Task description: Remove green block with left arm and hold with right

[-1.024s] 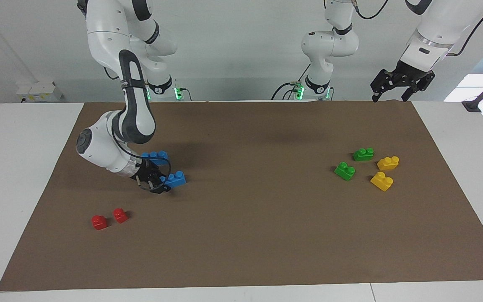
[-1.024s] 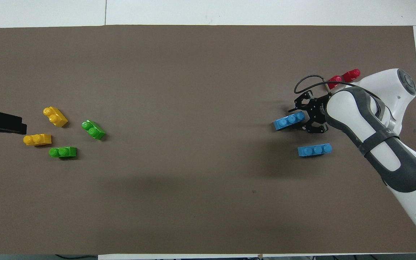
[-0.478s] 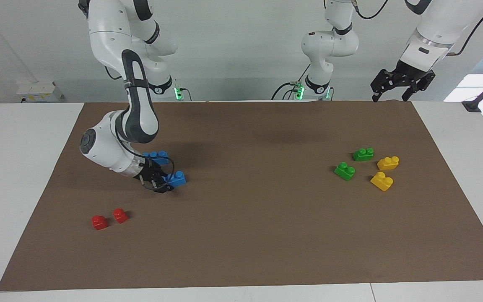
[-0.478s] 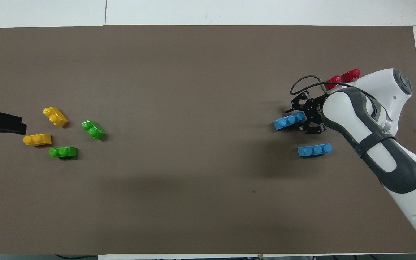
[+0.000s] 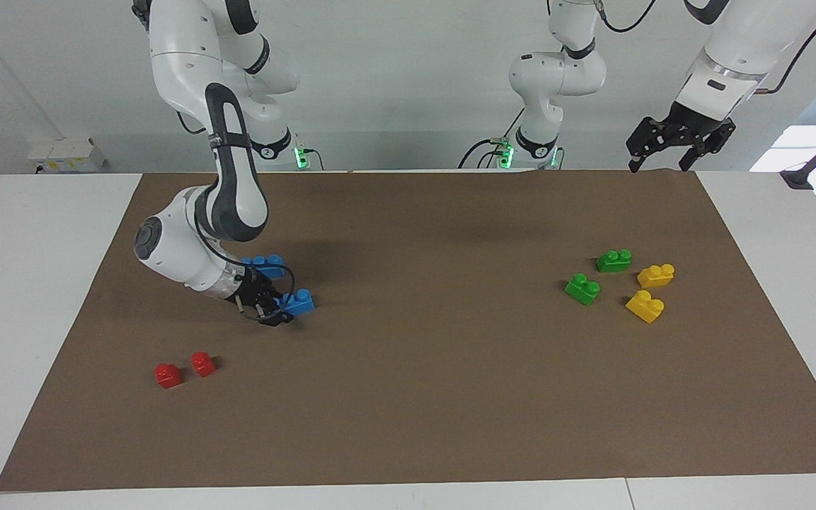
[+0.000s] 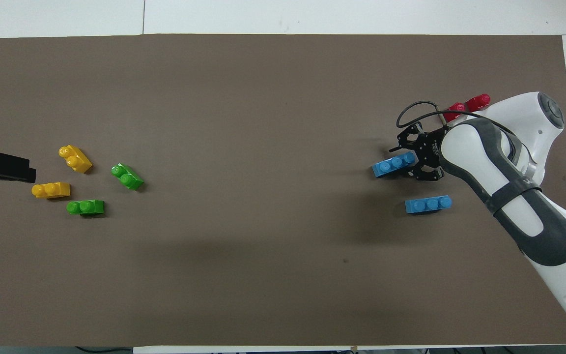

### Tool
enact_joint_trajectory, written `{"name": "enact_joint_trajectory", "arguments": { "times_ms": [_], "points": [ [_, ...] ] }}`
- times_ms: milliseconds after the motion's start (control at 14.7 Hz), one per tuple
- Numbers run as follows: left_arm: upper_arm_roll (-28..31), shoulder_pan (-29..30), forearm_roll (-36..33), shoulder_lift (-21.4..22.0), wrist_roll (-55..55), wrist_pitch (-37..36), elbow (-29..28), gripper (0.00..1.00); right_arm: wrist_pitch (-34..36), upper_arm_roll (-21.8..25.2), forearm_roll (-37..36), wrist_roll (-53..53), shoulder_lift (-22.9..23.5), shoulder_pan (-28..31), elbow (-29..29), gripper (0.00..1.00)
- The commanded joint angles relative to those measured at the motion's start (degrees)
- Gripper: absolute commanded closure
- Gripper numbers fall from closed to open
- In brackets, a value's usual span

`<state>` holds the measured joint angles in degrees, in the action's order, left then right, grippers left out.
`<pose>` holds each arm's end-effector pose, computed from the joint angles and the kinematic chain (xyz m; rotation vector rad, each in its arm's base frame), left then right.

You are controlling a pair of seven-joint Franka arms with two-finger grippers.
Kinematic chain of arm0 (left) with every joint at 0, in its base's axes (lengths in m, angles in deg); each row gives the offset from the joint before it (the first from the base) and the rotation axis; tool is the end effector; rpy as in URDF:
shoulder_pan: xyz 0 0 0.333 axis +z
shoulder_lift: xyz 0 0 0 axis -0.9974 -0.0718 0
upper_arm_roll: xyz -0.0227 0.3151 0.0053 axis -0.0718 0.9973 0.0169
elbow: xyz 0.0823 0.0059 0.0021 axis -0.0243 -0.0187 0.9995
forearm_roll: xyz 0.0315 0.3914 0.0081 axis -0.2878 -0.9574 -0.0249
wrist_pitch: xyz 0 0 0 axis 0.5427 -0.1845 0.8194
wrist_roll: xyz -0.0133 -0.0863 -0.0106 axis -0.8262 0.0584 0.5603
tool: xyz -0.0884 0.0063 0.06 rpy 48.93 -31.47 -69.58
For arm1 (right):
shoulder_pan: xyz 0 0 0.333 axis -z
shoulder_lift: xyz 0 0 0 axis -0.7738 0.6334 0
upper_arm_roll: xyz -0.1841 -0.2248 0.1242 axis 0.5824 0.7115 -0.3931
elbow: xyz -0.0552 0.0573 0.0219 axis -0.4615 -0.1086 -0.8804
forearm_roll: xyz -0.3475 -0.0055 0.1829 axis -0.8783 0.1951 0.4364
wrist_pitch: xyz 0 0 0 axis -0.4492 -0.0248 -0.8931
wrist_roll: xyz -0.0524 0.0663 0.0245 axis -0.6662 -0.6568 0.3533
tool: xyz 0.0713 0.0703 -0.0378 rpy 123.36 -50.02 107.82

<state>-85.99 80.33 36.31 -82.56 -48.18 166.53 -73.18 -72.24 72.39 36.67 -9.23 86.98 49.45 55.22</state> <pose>0.5112 -0.0262 0.6459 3.1307 -0.0635 -0.0378 0.6009 0.0418 0.2899 -2.3346 1.4864 0.4255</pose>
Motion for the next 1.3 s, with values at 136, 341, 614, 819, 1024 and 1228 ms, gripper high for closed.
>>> {"name": "enact_joint_trajectory", "arguments": {
  "times_ms": [136, 341, 614, 819, 1024, 1228],
  "points": [
    [0.3, -0.4, -1.0, 0.0, 0.6, 0.2, 0.8, 0.00, 3.5, -0.1, -1.2, -2.7, -3.8, 0.2, 0.0, 0.29],
    [0.3, -0.4, -1.0, 0.0, 0.5, 0.3, 0.9, 0.00, 7.7, 0.0, -1.4, -4.3, -7.3, 0.2, -0.2, 0.20],
    [0.3, -0.3, -1.0, -0.1, 0.5, 0.3, 1.0, 0.00, 12.8, 0.0, -3.7, -6.0, -11.7, 0.7, -1.1, 0.10],
    [0.3, -0.3, -1.0, -0.1, 0.5, 0.4, 1.0, 0.00, 15.6, 0.1, -4.9, -6.4, -13.4, 0.9, -2.9, 0.03],
    [0.3, -0.3, -1.0, -0.1, 0.4, 0.4, 1.0, 0.00, 16.7, -0.2, -11.3, -5.7, -16.1, 0.2, -4.6, 0.02],
    [0.2, -0.3, -1.0, -0.1, 0.2, 0.8, 1.0, 0.00, 18.7, -0.4, -13.7, -1.4, -19.2, 0.2, -5.9, 0.02]
  ]
}}
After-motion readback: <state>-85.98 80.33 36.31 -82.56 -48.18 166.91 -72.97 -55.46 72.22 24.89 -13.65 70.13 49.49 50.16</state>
